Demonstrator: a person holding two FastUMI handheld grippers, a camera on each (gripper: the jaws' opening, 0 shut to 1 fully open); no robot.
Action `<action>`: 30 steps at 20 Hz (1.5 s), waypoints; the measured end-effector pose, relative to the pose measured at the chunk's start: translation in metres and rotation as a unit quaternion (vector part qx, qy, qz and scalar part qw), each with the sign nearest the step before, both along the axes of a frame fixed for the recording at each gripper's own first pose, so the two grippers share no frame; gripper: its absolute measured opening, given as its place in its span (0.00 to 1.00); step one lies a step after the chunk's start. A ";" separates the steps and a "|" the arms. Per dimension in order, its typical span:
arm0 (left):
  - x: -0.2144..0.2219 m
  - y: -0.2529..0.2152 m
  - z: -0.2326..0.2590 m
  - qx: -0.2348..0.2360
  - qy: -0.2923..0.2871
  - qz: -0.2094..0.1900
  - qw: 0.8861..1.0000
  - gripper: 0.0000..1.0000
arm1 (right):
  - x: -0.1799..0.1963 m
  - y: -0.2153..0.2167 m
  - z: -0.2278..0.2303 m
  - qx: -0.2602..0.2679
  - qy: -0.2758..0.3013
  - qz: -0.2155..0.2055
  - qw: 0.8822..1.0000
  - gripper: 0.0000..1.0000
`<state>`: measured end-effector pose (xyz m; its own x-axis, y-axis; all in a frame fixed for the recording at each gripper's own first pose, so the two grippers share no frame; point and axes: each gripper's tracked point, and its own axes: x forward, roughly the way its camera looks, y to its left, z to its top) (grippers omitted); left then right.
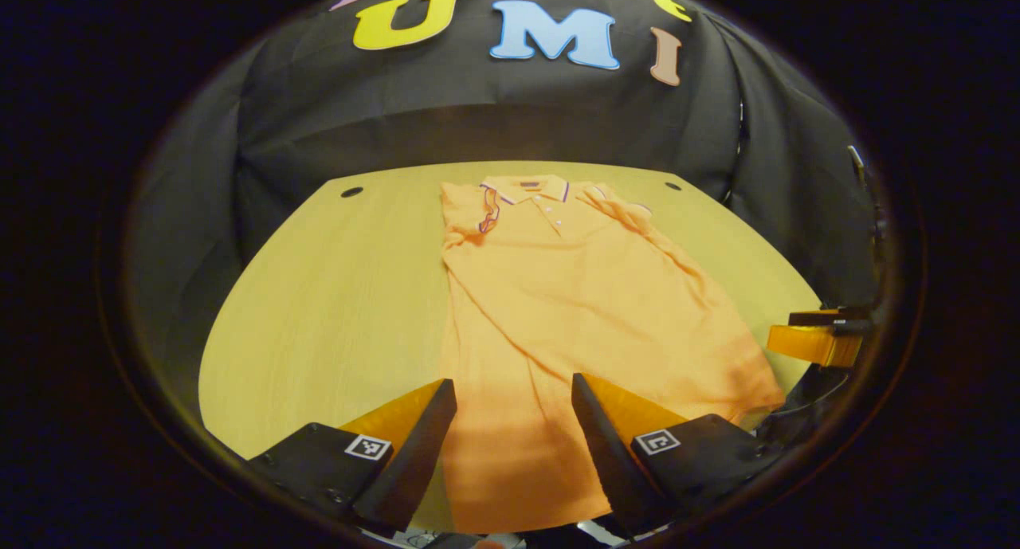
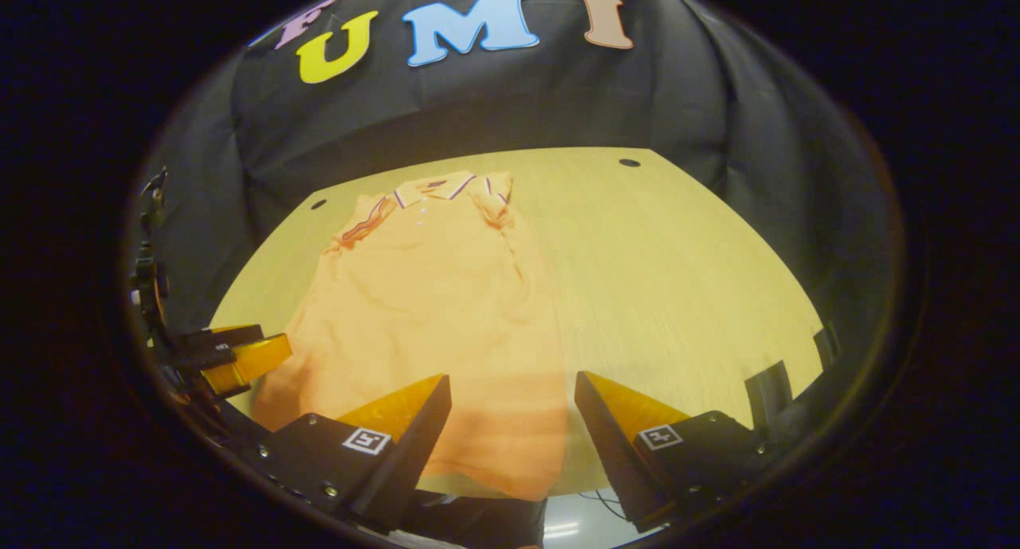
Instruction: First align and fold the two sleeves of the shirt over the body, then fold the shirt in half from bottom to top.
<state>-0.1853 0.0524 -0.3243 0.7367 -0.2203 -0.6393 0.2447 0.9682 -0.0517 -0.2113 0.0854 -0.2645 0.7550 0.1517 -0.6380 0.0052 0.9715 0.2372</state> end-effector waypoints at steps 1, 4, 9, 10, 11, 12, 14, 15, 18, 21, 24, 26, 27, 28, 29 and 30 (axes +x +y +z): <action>-0.007 0.004 -0.001 0.002 0.002 -0.001 1.000 0.95 | -0.003 0.000 -0.003 0.002 0.004 -0.002 1.000 0.97; -0.031 0.015 -0.006 0.002 0.013 0.002 1.000 0.95 | -0.010 0.001 -0.009 0.003 0.012 0.001 1.000 0.97; -0.064 0.031 -0.014 0.009 0.027 0.013 1.000 0.95 | -0.024 0.005 -0.023 0.009 0.026 0.019 0.999 0.97; -0.067 0.032 -0.017 0.011 0.028 0.015 0.999 0.95 | -0.027 0.006 -0.027 0.009 0.031 0.023 0.999 0.97; -0.073 0.034 -0.018 0.011 0.032 0.016 0.999 0.95 | -0.030 0.005 -0.031 0.007 0.036 0.027 0.999 0.97; -0.079 0.035 -0.020 0.008 0.034 0.020 0.999 0.95 | -0.034 0.004 -0.034 0.005 0.040 0.029 0.999 0.97; -0.088 0.034 -0.026 0.003 0.042 0.022 0.999 0.93 | -0.052 0.010 -0.034 0.003 0.049 0.029 0.998 0.97; -0.091 0.034 -0.029 0.005 0.044 0.021 0.999 0.94 | -0.055 0.011 -0.037 0.004 0.054 0.032 0.998 0.97; -0.100 0.024 -0.041 0.004 0.055 0.015 0.998 0.94 | -0.063 0.013 -0.046 -0.003 0.065 0.038 0.997 0.97; -0.100 0.022 -0.047 0.019 0.052 0.012 0.998 0.96 | -0.056 0.013 -0.056 -0.012 0.071 0.048 0.996 0.97; -0.104 0.020 -0.049 0.044 0.046 0.002 0.998 0.96 | -0.056 0.013 -0.058 -0.046 0.067 0.065 0.995 0.97; -0.102 0.013 -0.049 0.041 0.045 0.002 0.998 0.96 | -0.056 0.015 -0.059 -0.059 0.065 0.076 0.993 0.94; -0.101 0.010 -0.051 0.042 0.045 0.000 0.998 0.93 | -0.055 0.015 -0.059 -0.057 0.066 0.074 0.993 0.87; -0.101 0.006 -0.050 0.043 0.043 -0.004 0.998 0.79 | -0.055 0.016 -0.059 -0.057 0.067 0.075 0.993 0.77; -0.103 0.001 -0.050 0.043 0.042 -0.011 0.998 0.72 | -0.054 0.016 -0.060 -0.056 0.067 0.075 0.993 0.59; -0.103 -0.003 -0.050 0.045 0.042 -0.017 0.998 0.62 | -0.054 0.016 -0.060 -0.054 0.068 0.074 0.993 0.53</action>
